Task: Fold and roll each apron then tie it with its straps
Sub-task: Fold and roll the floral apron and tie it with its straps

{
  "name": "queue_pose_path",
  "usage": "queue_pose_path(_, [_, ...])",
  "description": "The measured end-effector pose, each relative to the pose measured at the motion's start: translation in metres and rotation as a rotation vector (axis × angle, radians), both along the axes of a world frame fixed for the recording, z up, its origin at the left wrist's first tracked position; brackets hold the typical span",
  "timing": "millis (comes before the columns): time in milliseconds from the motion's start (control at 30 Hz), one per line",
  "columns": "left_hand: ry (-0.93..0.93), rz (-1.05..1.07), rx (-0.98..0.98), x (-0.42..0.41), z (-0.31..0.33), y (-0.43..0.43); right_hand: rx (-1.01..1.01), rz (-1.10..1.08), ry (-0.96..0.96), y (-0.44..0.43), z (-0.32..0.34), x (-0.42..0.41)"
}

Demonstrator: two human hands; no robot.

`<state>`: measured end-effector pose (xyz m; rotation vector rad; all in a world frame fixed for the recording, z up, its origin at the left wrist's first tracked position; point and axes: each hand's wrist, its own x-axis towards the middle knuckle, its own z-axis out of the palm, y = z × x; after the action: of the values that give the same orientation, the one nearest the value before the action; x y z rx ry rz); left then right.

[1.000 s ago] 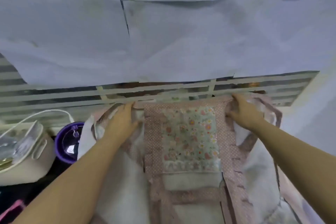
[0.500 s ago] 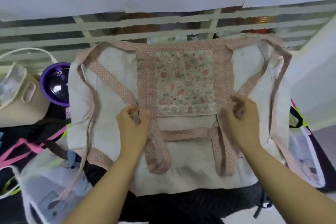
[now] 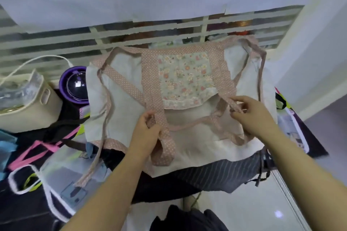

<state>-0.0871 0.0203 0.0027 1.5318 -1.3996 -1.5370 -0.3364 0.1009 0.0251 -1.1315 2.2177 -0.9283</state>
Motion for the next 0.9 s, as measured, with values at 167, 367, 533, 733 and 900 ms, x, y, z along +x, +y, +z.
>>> queue_pose_path(167, [0.007,-0.119,0.048,0.021,0.016,0.020,0.263,0.197,0.144,0.029,0.039,0.021])
queue_pose_path(367, [-0.013,-0.301,0.405,0.042,-0.009,0.057,0.537,0.245,0.277,0.070,0.013,0.047])
queue_pose_path(533, [-0.343,-0.719,0.467,0.055,-0.027,0.073,0.782,0.317,0.307,0.093,-0.029,0.053])
queue_pose_path(733, [-0.458,-0.530,0.069,0.063,-0.020,0.037,0.574,0.250,0.450,0.070,-0.017,0.046])
queue_pose_path(900, [-0.859,-0.357,-0.526,0.100,-0.034,0.014,0.185,0.517,0.375,0.028,-0.026,0.106])
